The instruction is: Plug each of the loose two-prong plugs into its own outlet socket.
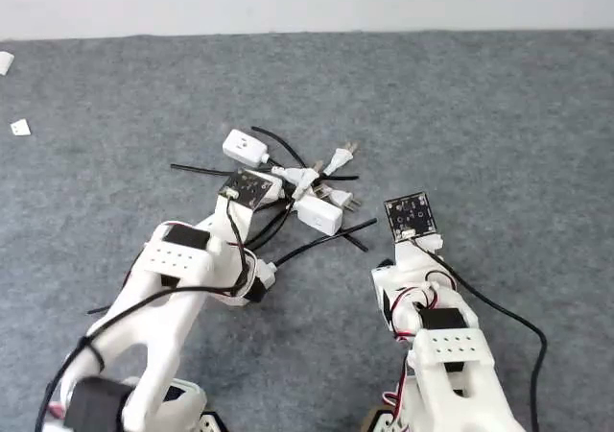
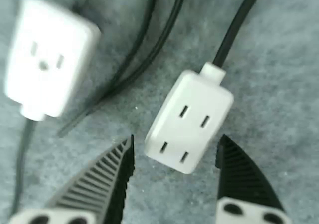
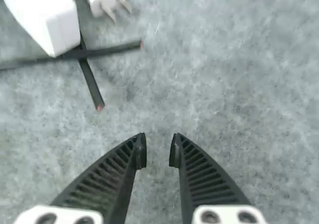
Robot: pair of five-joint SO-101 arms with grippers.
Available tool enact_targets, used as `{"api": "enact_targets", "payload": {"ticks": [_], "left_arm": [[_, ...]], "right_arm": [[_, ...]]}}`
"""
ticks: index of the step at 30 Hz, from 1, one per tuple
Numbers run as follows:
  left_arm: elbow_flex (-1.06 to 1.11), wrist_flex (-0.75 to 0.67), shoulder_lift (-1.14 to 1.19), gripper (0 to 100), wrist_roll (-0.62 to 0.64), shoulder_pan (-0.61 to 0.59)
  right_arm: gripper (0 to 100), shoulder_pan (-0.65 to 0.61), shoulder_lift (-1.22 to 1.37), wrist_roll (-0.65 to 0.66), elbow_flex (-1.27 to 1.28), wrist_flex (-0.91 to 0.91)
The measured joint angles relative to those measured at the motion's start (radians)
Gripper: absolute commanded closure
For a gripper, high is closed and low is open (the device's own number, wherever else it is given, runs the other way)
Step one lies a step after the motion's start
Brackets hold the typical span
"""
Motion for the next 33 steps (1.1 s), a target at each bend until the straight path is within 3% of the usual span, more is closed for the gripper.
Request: {"api": "enact_targets", "payload": {"ticks": [8, 20, 25, 31, 33], "left_arm": [[0.086, -0.038, -0.091, 75, -0.023, 0.0], [-0.072, -0.038, 0.176, 75, -0.026, 0.0], [-0.135, -0.038, 0.245, 76, -0.11, 0.0], [-0.141, -0.021, 0.261, 98, -0.146, 0.006], [-0.143, -0.009, 0.261, 98, -0.143, 0.015]], "right_arm": [[89.0, 0.031, -0.181, 0.009, 0.0, 0.132], [89.0, 0.038, -0.256, 0.018, 0.0, 0.207], [89.0, 0.051, -0.256, 0.018, 0.0, 0.207], [89.1, 0.075, -0.256, 0.018, 0.0, 0.207], [89.1, 0.072, -0.256, 0.018, 0.0, 0.207]]}}
